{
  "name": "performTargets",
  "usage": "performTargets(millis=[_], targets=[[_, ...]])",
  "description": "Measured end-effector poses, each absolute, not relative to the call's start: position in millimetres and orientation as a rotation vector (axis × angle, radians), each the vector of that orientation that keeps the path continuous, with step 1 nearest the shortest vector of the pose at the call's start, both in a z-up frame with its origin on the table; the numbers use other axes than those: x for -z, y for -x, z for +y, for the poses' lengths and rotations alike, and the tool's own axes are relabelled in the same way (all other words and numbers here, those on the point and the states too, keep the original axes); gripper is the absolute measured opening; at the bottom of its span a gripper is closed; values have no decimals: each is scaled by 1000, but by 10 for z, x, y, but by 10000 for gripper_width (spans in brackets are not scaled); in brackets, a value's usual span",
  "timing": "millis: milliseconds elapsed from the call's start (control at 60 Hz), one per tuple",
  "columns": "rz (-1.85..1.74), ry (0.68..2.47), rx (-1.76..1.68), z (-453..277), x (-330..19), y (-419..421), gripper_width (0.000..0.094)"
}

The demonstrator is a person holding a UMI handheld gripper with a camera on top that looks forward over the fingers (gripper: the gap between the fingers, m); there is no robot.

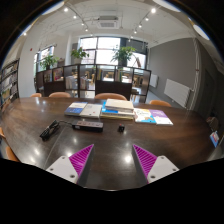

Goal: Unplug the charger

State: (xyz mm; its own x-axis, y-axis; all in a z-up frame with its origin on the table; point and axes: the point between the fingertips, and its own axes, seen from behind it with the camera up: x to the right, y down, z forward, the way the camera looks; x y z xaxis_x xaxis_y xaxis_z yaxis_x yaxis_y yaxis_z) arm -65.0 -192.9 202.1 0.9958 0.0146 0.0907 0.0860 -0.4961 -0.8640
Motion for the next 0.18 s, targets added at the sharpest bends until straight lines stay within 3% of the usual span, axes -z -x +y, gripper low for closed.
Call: performTargets(millis=[183], targets=[[-82, 2087, 98, -2151, -2042, 656, 737]])
